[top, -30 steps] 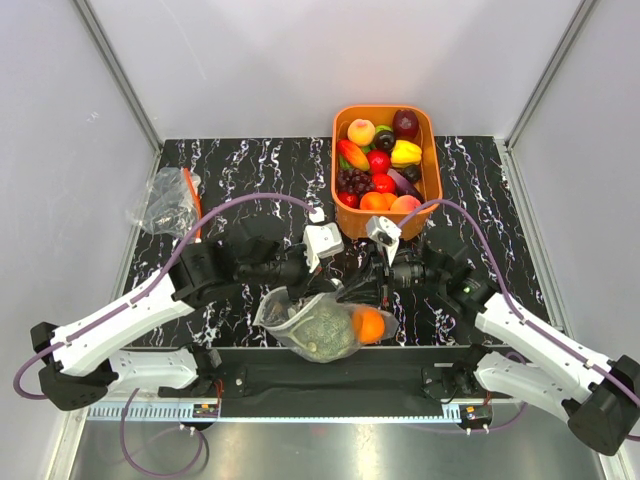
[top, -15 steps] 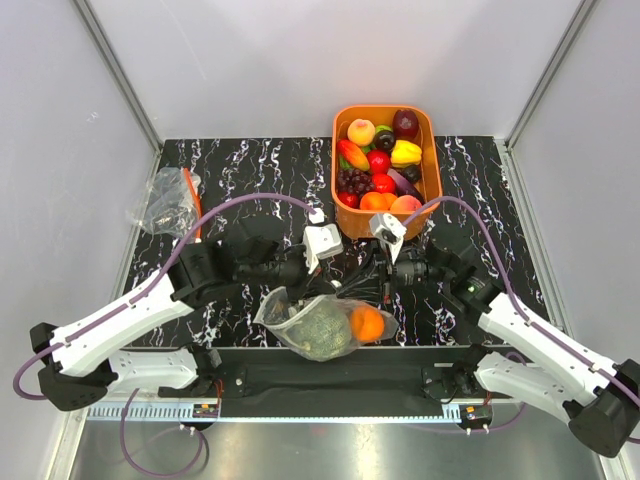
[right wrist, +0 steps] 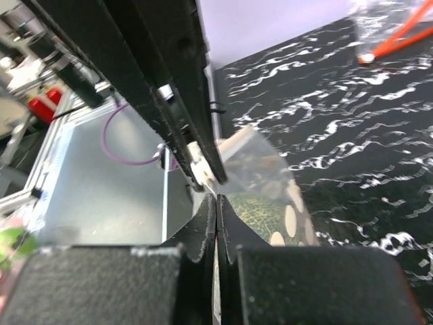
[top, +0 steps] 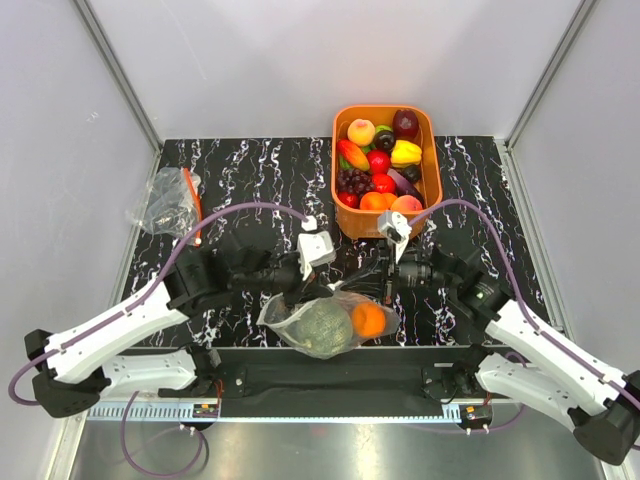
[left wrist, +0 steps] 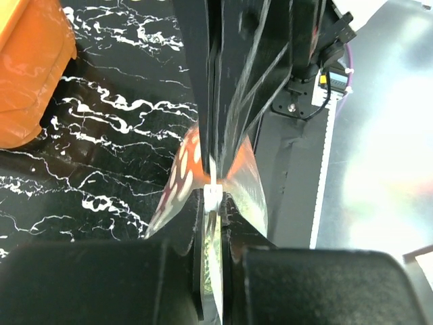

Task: Place the food in the zip-top bag and seal the zipper
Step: Zip the zipper food storage bag at the center of the board.

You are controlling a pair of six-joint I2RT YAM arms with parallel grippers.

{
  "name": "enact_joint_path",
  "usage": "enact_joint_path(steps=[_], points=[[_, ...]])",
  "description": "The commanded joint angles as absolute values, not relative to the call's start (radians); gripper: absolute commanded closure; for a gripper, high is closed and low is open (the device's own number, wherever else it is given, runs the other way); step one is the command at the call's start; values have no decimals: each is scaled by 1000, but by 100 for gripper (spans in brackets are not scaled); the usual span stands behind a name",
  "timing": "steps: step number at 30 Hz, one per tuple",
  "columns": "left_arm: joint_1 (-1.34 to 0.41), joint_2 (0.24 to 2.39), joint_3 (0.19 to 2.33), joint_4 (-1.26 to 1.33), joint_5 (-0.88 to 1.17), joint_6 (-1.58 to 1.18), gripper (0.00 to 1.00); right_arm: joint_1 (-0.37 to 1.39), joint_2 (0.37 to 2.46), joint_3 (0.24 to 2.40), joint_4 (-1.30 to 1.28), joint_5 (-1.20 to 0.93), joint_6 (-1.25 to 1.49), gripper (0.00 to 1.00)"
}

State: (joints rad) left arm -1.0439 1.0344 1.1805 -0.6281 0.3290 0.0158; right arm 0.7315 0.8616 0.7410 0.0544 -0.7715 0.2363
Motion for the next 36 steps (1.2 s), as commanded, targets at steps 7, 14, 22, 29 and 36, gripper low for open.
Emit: enact_joint_path(steps=[7,14,22,29,36], points=[[-1040,917,1036,-644,262,17,100,686,775,732,61,-528,255,100],[-1039,899,996,-657,233,3,100,568,773,703,52,-342,324,100],[-1039,902,989,-669,216,2,100,485,772,658,49,-186,383,100],[-1039,899,977,-681,218,-32,100,414,744,649,6,-74,417,100],[-1040,903,971,-693,225,-43,100,350,762,661,-42,-52,446,100]])
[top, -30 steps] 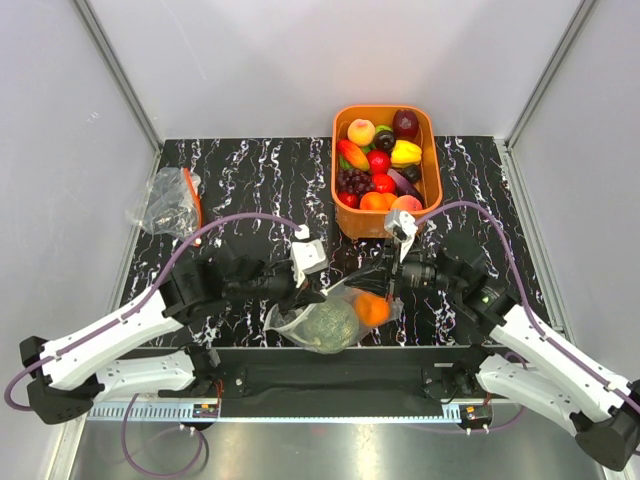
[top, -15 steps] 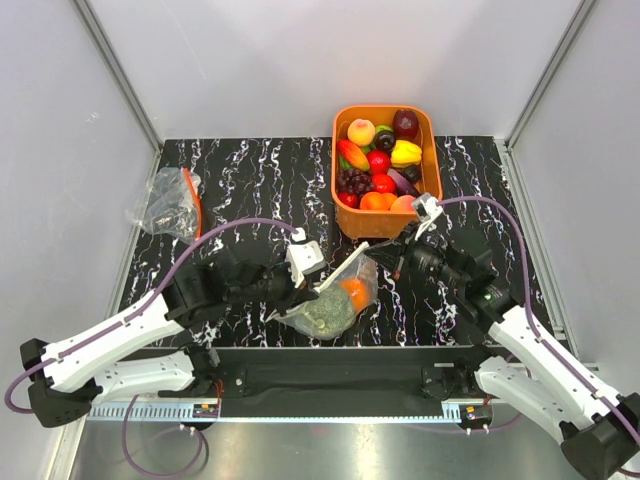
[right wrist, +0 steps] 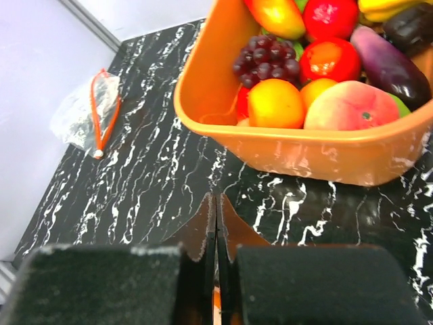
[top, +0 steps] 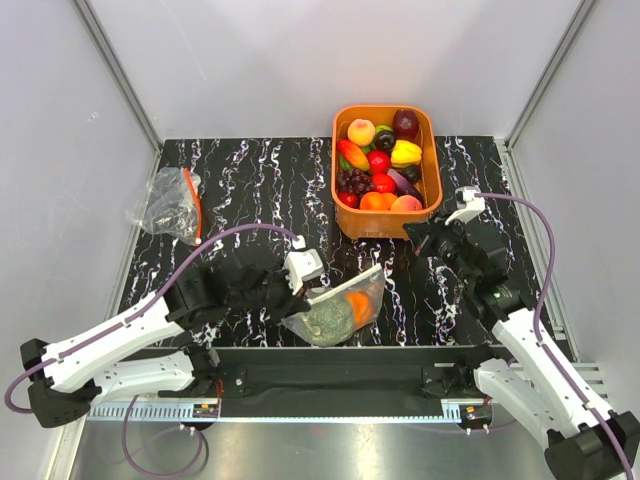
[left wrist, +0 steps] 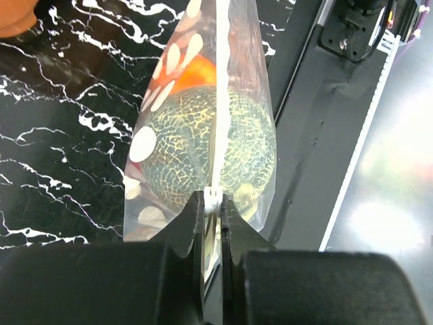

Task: Place the food in the zip-top bag and seal the zipper
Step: Zip the zipper food storage bag at the center of the board.

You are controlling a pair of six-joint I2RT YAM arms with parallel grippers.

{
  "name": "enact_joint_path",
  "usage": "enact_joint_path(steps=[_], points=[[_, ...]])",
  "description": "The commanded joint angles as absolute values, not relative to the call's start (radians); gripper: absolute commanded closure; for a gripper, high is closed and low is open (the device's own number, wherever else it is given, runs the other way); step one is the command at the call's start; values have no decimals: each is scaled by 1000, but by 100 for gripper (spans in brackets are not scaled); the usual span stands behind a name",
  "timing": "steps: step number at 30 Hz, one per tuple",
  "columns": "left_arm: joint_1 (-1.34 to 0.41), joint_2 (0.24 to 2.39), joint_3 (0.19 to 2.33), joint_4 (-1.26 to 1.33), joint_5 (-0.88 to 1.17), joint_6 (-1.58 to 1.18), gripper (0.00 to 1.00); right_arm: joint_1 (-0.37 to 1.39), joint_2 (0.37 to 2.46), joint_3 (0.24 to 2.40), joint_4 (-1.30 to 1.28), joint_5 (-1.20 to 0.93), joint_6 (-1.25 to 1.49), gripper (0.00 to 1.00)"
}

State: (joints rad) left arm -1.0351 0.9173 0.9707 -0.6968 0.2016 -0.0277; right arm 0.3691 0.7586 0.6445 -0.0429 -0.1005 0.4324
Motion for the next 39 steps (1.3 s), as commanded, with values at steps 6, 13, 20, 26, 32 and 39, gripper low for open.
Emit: enact_joint_path(steps=[6,13,20,26,32,39], points=[[-1039,922,986,-690,210,-43,100,348,758,615,190,-624,341,48],[-1039,960,1032,-693,186,-34,100,353,864,733,189,-1100,307,18],[-1035,963,1060,-710,163,-32,100,472,933,755,45,-1082,171,14],[-1032,962,1077,-721,160,-32,100,607,998,807,-129,-973,36,16],[-1031,959,1080,-727,155,-32,100,620,1042,830,-164,-948,20,56],[-1029,953,1081,-733,153,-31,100,620,1032,845,-190,-746,52,100]])
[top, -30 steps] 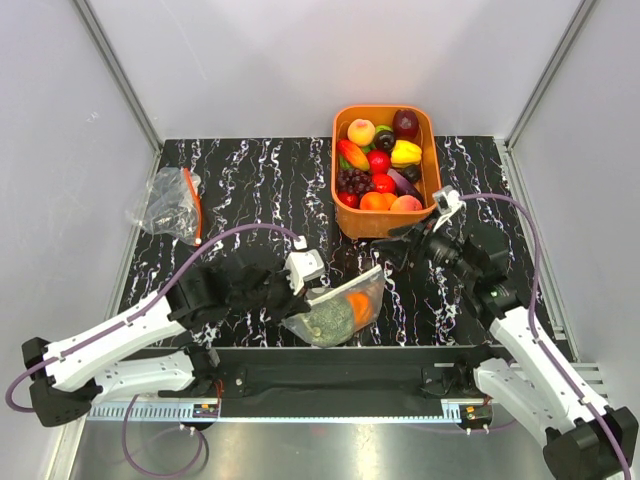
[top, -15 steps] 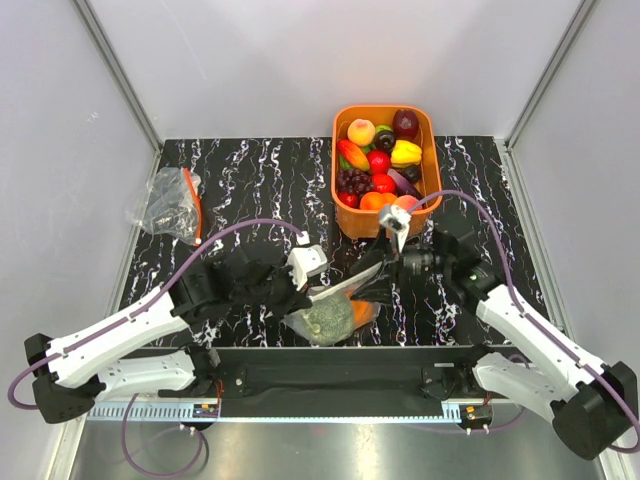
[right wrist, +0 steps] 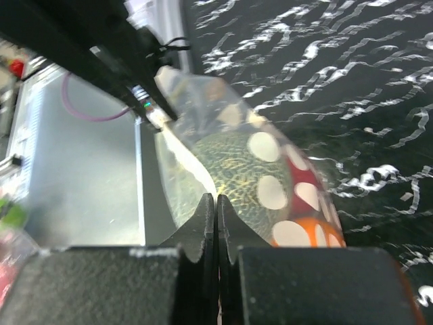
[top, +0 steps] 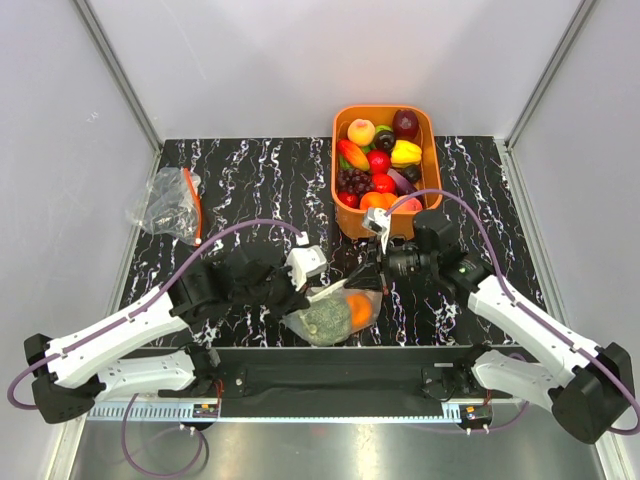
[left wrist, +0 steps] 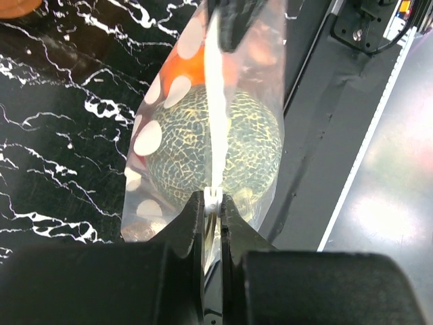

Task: Place the food in the zip-top bag and seal the zipper
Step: Zip the zipper food storage bag at the center of the board, then place the zipper food storage bag at the center of the board.

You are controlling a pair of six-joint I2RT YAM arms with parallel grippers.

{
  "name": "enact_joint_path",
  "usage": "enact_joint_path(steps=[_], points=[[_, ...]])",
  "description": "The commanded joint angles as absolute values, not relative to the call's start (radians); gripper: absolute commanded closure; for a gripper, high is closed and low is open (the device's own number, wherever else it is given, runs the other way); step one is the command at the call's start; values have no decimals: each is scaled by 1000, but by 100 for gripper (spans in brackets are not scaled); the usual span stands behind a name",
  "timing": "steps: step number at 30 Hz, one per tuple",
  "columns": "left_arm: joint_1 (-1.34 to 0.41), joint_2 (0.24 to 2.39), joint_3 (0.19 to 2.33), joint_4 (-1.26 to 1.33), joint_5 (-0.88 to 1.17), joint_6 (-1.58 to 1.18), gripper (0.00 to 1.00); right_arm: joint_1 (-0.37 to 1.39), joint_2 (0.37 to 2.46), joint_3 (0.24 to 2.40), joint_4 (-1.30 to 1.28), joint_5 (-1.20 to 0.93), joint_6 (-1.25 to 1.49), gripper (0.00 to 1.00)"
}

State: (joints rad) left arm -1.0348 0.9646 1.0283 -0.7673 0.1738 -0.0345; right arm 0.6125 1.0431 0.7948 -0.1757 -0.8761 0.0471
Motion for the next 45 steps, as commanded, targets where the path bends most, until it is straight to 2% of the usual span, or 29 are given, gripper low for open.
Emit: enact_joint_path(steps=[1,11,18,20,23,31,36,41,42,43,45], points=[[-1029,953,1083,-736,152,-31,100,620,1028,847,-195,-706,63,100],[-1026,930,1066,-758,143,-34,100,560,971,851,-221,-169,216,100],[-1025,923,1062,-781,144,-40,100,497,908,851,-255,-11,239,100],[-1025,927,1063,-787,150,-46,100,495,911,856,-272,14,244,100],[-1025,931,1062,-787,147,-46,100,495,894,833,-213,-93,242,100],[-1009,974,1118,-814,37,-84,100,495,923,848,-169,-207,244,100],[-881,1066,1158,-798,5,-118,100,495,950,865,-184,-127,311,100],[-712,1204,1244,-796,71,-136,100,494,1020,900,-213,-83,357,99],[-697,1238,1265,-787,63,-140,95,494,1035,910,-221,-81,357,97],[-684,1252,1272,-776,61,-146,91,494,1060,919,-238,-74,359,88],[-646,1287,1288,-732,86,-166,91,494,1072,934,-224,-34,357,88]])
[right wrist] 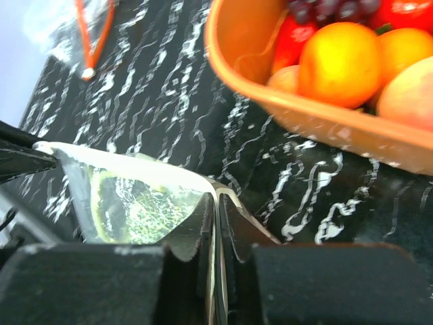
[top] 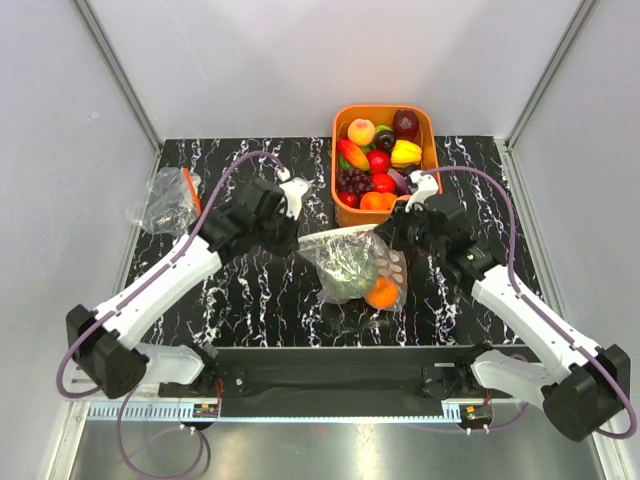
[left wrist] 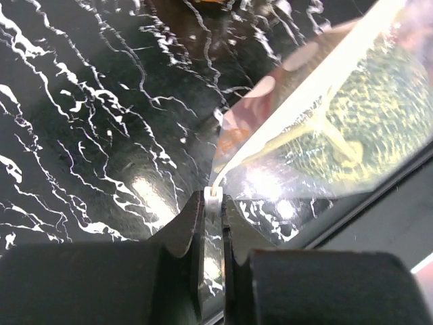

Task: Place the food in the zip-top bag and seal the zipper
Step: Place the zipper food storage bag at the center of the board.

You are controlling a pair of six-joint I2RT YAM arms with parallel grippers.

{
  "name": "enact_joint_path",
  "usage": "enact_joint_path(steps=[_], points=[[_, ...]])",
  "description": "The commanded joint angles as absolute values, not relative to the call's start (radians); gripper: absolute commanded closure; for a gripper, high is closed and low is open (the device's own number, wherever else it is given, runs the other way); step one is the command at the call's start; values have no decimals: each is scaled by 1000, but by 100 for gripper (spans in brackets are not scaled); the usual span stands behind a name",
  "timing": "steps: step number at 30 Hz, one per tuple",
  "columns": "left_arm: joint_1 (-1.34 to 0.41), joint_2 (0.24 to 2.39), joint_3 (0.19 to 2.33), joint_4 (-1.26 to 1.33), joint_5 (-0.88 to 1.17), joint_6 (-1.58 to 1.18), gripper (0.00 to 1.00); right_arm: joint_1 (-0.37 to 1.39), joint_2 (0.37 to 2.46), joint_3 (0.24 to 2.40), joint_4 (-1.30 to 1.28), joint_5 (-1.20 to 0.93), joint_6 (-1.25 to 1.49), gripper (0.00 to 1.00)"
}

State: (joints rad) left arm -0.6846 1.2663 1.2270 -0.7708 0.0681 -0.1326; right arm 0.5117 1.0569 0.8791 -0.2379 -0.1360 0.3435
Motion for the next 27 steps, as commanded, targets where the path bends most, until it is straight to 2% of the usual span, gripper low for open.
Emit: enact_joint_path(steps=[1,3,4,5,6,7,8,9,11,13,16,23,27], points=[[-625,1301,1299,-721,90,-176,90,492,1080,939,-215,-19,353,89],[-603,1353,1363,-729,95,-183,90,485,1098,974,-209,28,344,89],[-592,1371,1390,-739,91,-184,87,482,1124,995,-221,34,335,84],[-588,1400,1416,-753,83,-186,80,480,1141,1050,-239,40,330,59],[-586,1408,1434,-781,87,-187,72,479,1156,1080,-283,40,327,41],[-584,1408,1457,-787,89,-190,61,479,1172,1103,-299,38,327,29],[-586,1382,1457,-788,83,-196,41,480,1170,1130,-310,34,324,15],[-584,1356,1450,-775,77,-199,35,479,1163,1134,-311,28,327,12],[-586,1289,1399,-749,28,-213,12,479,1109,1135,-314,25,327,9],[-586,1168,1365,-709,3,-232,1,479,1036,1137,-331,40,325,5],[-584,1017,1286,-678,-23,-245,1,480,919,1131,-344,67,339,0],[-586,651,969,-563,-40,-207,1,479,609,1011,-399,170,337,0],[-584,491,864,-532,-71,-198,1,480,477,942,-452,241,341,0]])
